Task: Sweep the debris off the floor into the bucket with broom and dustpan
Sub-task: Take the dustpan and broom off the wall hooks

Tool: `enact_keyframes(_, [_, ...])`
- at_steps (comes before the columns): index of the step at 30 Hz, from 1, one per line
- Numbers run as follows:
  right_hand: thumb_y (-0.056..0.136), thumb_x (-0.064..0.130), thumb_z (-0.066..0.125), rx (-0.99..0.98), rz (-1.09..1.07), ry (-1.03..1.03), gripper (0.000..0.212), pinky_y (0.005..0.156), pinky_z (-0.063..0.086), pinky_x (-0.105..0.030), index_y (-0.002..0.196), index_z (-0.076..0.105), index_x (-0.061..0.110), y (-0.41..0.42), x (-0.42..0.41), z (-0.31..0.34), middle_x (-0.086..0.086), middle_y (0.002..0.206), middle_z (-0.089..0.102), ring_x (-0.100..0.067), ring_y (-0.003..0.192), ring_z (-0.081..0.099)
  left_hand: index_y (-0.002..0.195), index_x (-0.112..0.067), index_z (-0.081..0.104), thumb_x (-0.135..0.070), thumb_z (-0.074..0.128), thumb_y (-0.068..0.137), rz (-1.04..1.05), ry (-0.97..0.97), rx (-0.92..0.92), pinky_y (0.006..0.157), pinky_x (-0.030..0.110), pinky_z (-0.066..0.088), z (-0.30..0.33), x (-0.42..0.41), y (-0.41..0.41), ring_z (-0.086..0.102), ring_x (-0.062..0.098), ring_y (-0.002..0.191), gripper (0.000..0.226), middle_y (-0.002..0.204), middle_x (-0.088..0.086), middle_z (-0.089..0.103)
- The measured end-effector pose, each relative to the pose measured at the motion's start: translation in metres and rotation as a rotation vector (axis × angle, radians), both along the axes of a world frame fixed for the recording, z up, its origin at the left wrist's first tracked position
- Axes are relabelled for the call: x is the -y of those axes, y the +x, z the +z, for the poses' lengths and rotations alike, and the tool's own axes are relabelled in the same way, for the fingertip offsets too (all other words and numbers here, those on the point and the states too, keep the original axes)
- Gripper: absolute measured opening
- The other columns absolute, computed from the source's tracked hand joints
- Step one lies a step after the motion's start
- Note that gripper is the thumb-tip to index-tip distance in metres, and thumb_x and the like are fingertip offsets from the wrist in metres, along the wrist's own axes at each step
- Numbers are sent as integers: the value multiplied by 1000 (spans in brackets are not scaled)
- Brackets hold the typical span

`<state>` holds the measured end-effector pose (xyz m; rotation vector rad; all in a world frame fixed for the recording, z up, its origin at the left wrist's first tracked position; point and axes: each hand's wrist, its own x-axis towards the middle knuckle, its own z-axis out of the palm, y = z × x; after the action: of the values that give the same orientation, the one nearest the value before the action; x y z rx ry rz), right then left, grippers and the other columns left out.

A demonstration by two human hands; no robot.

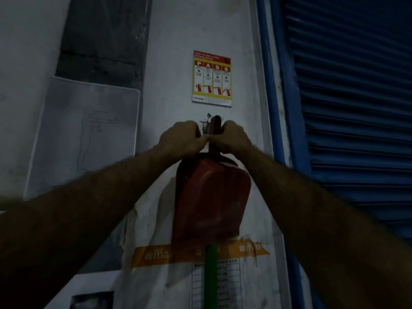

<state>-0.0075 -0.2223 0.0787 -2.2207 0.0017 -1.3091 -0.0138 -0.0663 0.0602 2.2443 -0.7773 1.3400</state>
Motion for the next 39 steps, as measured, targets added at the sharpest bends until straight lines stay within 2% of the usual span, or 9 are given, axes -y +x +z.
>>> enact_keyframes(6, [77,40,79,161,205,111,43,79,61,-42,105,67,10,-16,1,42,-7,96,71,-21,84,71,110,-12,65,-45,50,100,-17,-102,26,78,35,53,31,-6,-18,65,21,90,37,96,2,63])
enact_keyframes(12, [72,30,86,124,335,107,37,65,63,-40,92,68,5,-30,-4,30,-14,87,72,-22,73,73,120,-5,66,-41,69,91,-128,33,-247,67,26,49,39,-11,-25,62,15,89,46,104,5,64])
enact_keyframes(17, [75,33,85,6,432,44,35,70,63,-38,84,63,8,-44,-10,1,-15,92,72,-23,81,73,89,-15,65,-23,66,93,-217,96,-375,62,21,48,18,-4,-26,63,14,77,9,98,10,67])
enact_keyframes(21, [77,50,79,-63,636,153,58,67,62,-31,104,67,1,-46,10,-24,-11,98,73,-19,79,73,83,-30,59,-29,64,97,-280,104,-425,68,22,46,-4,-15,-36,58,7,79,15,88,-5,62])
enact_keyframes(24, [82,52,74,-26,395,235,53,61,59,-27,108,61,7,-26,22,-39,-10,101,64,-20,82,69,90,-30,62,-25,64,97,-338,16,-505,87,32,52,-20,-30,-39,62,11,86,9,93,-3,65])
enact_keyframes(26, [79,53,76,-317,259,135,57,63,58,-28,106,56,7,-14,17,-51,-7,95,59,-19,84,66,94,-20,66,-23,65,96,-330,-58,-530,80,32,54,-30,-36,-40,66,18,87,3,95,4,68])
enact_keyframes(28, [76,51,80,-506,221,93,59,61,56,-28,105,57,4,-1,8,-62,-9,97,62,-19,82,65,97,-5,66,-23,66,93,-301,-103,-545,71,31,52,-38,-42,-41,65,21,80,18,90,9,67])
enact_keyframes(33, [88,26,74,-390,225,136,47,46,44,-23,123,55,-1,16,-3,-58,-15,108,63,-17,70,58,92,-5,63,-23,63,94,-298,-152,-582,62,27,49,-55,-51,-55,61,20,71,19,83,11,63])
enact_keyframes(39, [94,29,64,-94,217,123,37,59,45,-23,120,53,5,-33,5,-17,-13,111,62,-17,85,60,100,-7,66,-27,63,94,-398,-181,-731,76,39,59,-87,-61,-54,74,28,80,21,84,14,76])
